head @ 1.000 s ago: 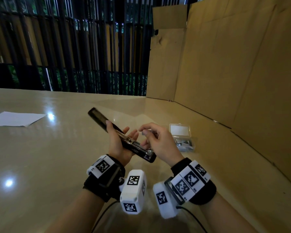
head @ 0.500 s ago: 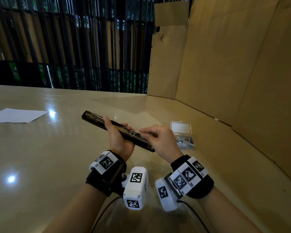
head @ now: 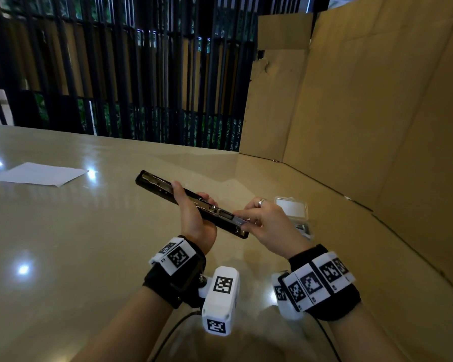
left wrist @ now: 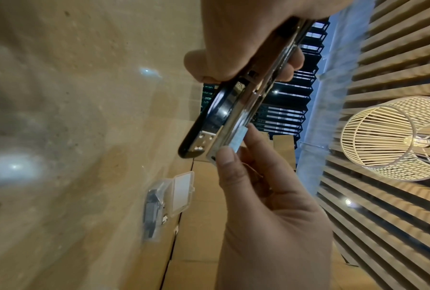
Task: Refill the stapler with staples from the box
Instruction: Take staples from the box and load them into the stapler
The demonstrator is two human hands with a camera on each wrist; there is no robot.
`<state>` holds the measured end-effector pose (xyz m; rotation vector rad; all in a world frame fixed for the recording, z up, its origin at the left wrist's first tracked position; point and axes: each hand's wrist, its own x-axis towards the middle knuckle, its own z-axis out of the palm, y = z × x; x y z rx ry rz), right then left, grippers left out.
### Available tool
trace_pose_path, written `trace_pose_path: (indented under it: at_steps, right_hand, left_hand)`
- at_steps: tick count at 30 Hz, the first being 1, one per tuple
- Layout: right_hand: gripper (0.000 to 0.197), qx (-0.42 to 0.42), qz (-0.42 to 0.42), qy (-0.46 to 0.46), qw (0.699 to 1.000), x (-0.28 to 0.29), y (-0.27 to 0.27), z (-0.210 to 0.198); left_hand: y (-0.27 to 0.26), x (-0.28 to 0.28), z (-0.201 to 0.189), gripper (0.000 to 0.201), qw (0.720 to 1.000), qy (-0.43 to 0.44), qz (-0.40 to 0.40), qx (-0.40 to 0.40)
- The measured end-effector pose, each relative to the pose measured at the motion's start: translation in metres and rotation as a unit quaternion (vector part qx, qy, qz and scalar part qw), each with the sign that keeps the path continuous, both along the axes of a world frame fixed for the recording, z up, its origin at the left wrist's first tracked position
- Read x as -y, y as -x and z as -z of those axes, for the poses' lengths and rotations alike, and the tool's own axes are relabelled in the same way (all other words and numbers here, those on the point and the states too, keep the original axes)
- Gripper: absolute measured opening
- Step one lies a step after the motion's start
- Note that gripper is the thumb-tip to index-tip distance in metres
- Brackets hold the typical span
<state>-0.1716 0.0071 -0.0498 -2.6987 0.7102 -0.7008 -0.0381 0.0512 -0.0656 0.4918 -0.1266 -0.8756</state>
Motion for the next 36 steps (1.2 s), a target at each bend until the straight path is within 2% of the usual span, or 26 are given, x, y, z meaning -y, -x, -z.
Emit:
trace_pose_path:
  at_steps: [5, 9, 15, 18, 22, 24, 27, 32, 36]
  right_hand:
    - [0.026, 0.037, -0.011, -0.02, 0.999, 0.005, 0.007, -0.003]
    - [0.038, 0.025, -0.039, -0.019, 0.999, 0.005, 0.011, -0.005]
    - [0.036, -0.129, -0.059, 0.024, 0.99, -0.011, 0.014, -0.02]
    - [0.037, -0.227, -0.059, 0.116, 0.965, -0.019, 0.01, -0.03]
    - [0.033, -0.31, -0.08, 0.259, 0.911, -0.025, 0.002, -0.03]
    - [0.031, -0.329, -0.09, 0.284, 0.896, -0.025, -0.001, -0.026]
    - [0.031, -0.347, -0.095, 0.284, 0.889, -0.023, -0.003, -0.022]
    - [0.036, -0.338, -0.105, 0.275, 0.894, -0.019, -0.002, -0.021]
    - [0.033, -0.216, -0.143, 0.208, 0.943, -0.019, 0.004, -0.025]
  left_hand:
    - [0.003, -0.001, 0.0, 0.051, 1.0, -0.002, 0.016, 0.026]
    - [-0.002, -0.001, -0.002, 0.055, 0.996, -0.043, 0.045, 0.066]
    - [-0.013, -0.008, -0.01, 0.062, 0.977, -0.126, 0.134, 0.106]
    - [-0.013, -0.008, -0.009, 0.063, 0.969, -0.153, 0.161, 0.113]
    - [-0.011, -0.008, -0.003, 0.063, 0.964, -0.176, 0.167, 0.113]
    - [-0.013, -0.007, 0.0, 0.063, 0.962, -0.185, 0.166, 0.109]
    - [-0.014, -0.006, 0.002, 0.064, 0.96, -0.193, 0.169, 0.117]
    - [-0.014, -0.007, -0.001, 0.064, 0.955, -0.193, 0.178, 0.141]
    - [-0.014, -0.01, -0.005, 0.065, 0.948, -0.189, 0.196, 0.164]
